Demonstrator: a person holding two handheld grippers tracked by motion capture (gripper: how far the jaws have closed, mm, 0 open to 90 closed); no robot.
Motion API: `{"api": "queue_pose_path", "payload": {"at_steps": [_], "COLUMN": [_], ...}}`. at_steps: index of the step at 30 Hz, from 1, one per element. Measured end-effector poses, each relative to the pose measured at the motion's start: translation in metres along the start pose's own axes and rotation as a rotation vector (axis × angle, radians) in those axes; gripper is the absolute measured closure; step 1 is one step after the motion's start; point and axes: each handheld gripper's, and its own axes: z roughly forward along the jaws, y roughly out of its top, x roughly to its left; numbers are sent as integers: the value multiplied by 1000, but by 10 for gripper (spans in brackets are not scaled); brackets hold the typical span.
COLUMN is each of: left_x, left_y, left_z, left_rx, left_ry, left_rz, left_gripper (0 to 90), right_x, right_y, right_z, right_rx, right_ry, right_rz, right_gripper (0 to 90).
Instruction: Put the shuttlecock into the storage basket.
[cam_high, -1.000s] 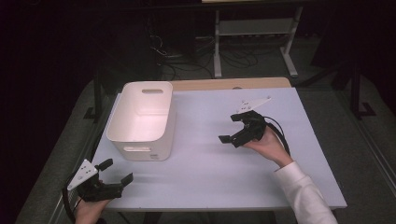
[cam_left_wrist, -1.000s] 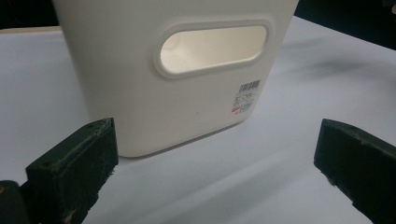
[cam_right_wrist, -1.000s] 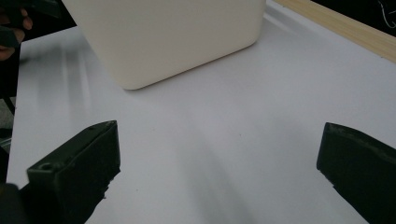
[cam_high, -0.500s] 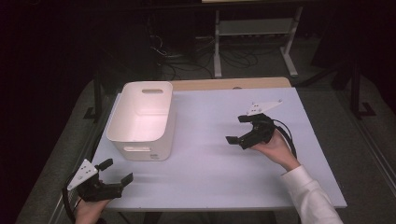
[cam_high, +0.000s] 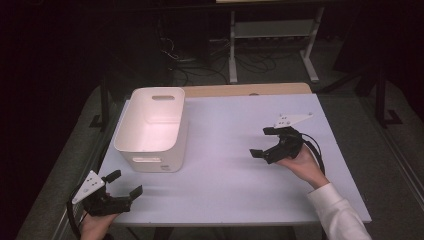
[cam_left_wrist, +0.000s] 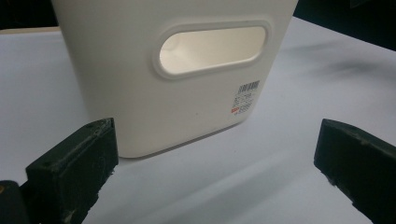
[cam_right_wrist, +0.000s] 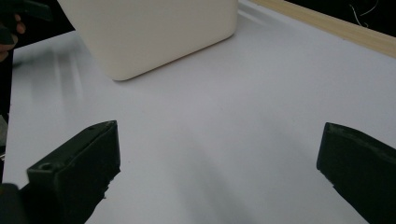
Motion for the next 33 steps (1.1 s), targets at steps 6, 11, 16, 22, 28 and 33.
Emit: {"api": "queue_pose_path", "payload": {"at_steps": [6,11,16,22,28,33], "left_x": [0,0,0,0,0,1], "left_y": [0,0,0,0,0,0], "left_z": [0,-1,-1,-1,-1,-1], "left_rx": [2,4,1,-1,0,8], "left_ry": [-1,-1,-2,-2,-2,-2], "left_rz": [2,4,2,1,2,13], "left_gripper": [0,0,0,0,0,0], "right_x": [-1,-4,-6,-9,-13,-13], "right_y": [-9,-15,-25,-37,-47,-52], "right_z": [-5,-11,-19,-29,-39,-45], "right_rx": [-15,-32,-47,-61,-79,-94], "right_ry": [-11,-18,-36,-58,-83,-94], "right_rz": [2,15,34,50,65,71], "right_gripper": [0,0,0,0,0,0]}}
